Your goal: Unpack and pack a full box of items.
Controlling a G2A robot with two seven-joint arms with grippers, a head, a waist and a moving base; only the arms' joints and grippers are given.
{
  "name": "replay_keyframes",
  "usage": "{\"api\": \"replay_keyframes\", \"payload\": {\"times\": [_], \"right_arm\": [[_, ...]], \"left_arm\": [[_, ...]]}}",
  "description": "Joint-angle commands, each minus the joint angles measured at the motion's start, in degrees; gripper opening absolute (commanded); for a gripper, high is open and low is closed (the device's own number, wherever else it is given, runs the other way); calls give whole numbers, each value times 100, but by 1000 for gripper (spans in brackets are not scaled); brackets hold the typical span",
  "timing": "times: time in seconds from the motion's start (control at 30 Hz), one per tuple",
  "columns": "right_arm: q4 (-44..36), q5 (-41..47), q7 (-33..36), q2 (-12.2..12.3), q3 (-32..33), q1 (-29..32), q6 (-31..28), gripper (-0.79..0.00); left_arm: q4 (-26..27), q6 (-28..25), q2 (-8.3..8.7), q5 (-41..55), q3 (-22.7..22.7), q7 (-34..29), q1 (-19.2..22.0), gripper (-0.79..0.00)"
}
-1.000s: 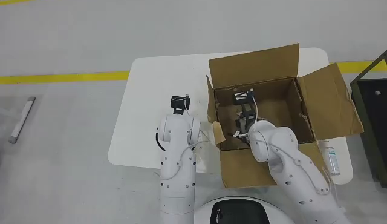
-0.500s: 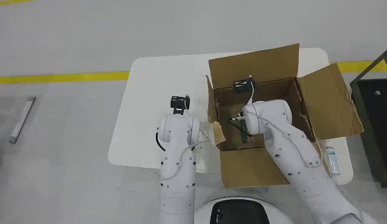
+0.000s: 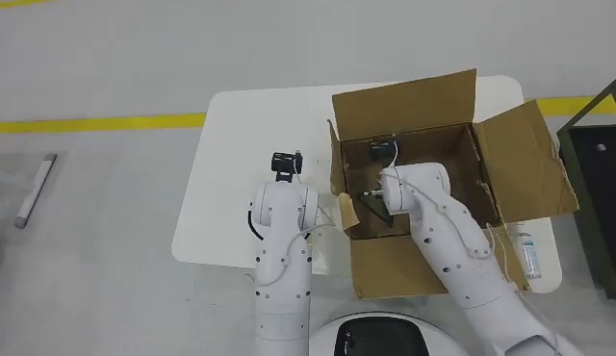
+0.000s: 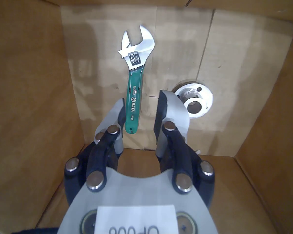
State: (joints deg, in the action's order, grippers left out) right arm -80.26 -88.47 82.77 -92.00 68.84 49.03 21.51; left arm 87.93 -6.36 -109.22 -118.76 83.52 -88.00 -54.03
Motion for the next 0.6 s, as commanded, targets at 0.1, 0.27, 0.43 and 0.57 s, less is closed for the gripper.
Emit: {"api": "replay_keyframes", "payload": {"times": [0.1,0.27,0.43,0.57], "right_arm": [[84,-65,-126,-118,76,101,127,-437],[188,-243,-215,-217,148,115,215,-443],[296,-345,-262,-299,231,93,263,-446],[424,-404,-330,-357,211,55,330,-465]], "left_arm": [[0,0,0,0,0,0,0,0],[0,0,0,0,0,0,0,0],[0,0,0,0,0,0,0,0],[0,0,0,0,0,0,0,0]]}}
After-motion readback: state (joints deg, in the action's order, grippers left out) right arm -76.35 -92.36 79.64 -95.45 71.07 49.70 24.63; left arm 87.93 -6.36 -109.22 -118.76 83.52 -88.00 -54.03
